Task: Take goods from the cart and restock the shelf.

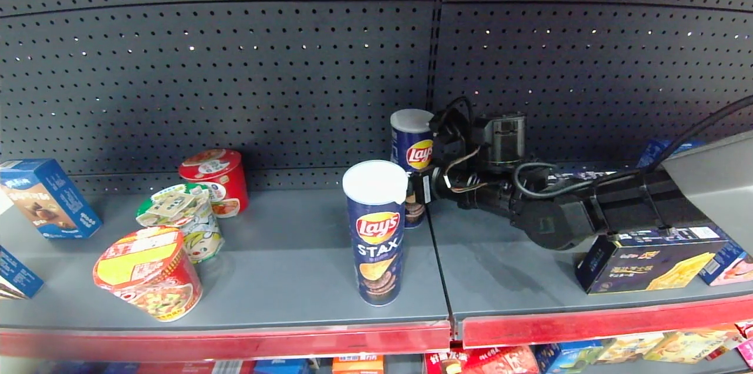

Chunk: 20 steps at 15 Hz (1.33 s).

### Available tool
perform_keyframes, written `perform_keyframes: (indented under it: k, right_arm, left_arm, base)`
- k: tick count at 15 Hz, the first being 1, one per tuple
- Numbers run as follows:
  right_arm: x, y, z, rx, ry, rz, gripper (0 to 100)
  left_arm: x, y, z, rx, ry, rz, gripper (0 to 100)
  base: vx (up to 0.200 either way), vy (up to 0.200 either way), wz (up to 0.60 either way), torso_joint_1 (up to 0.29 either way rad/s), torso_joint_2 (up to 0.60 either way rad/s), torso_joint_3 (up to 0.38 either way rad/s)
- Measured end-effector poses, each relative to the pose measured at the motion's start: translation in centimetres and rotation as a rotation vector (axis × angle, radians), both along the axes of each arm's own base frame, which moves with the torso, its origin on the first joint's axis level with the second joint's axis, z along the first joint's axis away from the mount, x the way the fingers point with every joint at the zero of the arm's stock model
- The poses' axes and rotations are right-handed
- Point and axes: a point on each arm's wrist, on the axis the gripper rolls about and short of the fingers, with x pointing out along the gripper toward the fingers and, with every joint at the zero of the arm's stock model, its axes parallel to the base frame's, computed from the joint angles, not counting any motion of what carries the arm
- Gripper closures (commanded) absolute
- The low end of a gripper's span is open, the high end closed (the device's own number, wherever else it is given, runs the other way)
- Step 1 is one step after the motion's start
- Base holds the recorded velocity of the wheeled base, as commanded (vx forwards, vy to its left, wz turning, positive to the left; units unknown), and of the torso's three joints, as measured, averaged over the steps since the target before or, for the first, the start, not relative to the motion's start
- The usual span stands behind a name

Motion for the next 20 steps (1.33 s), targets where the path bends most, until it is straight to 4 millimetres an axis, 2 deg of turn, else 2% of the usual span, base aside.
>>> perform_keyframes:
  k: [5, 11, 16, 20]
  right_arm:
    - [-1.4, -0.8, 0.7, 0.002, 0.009, 0.000, 0]
    - [-3.4, -0.6, 1.4, 0.007, 0.013, 0.030, 0]
    - [-4.4, -0.6, 1.6, 0.010, 0.021, 0.002, 0]
    - [-4.9, -1.5, 1.3, -0.006, 0.034, -0.032, 0]
  left_arm:
    - [0.0, 0.0, 0.0, -0.001, 0.000, 0.000, 0]
    - [0.0, 0.0, 0.0, -0.001, 0.000, 0.000, 0]
    - [0.0, 0.0, 0.0, 0.000, 0.000, 0.000, 0]
    - [0.0, 0.0, 0.0, -0.001, 0.000, 0.000, 0]
  base:
    - [0.000, 0.000, 0.00, 0.000, 0.00, 0.000]
    - [0.000, 0.000, 0.00, 0.000, 0.00, 0.000]
    - [0.000, 0.000, 0.00, 0.000, 0.00, 0.000]
    - [0.000, 0.000, 0.00, 0.000, 0.00, 0.000]
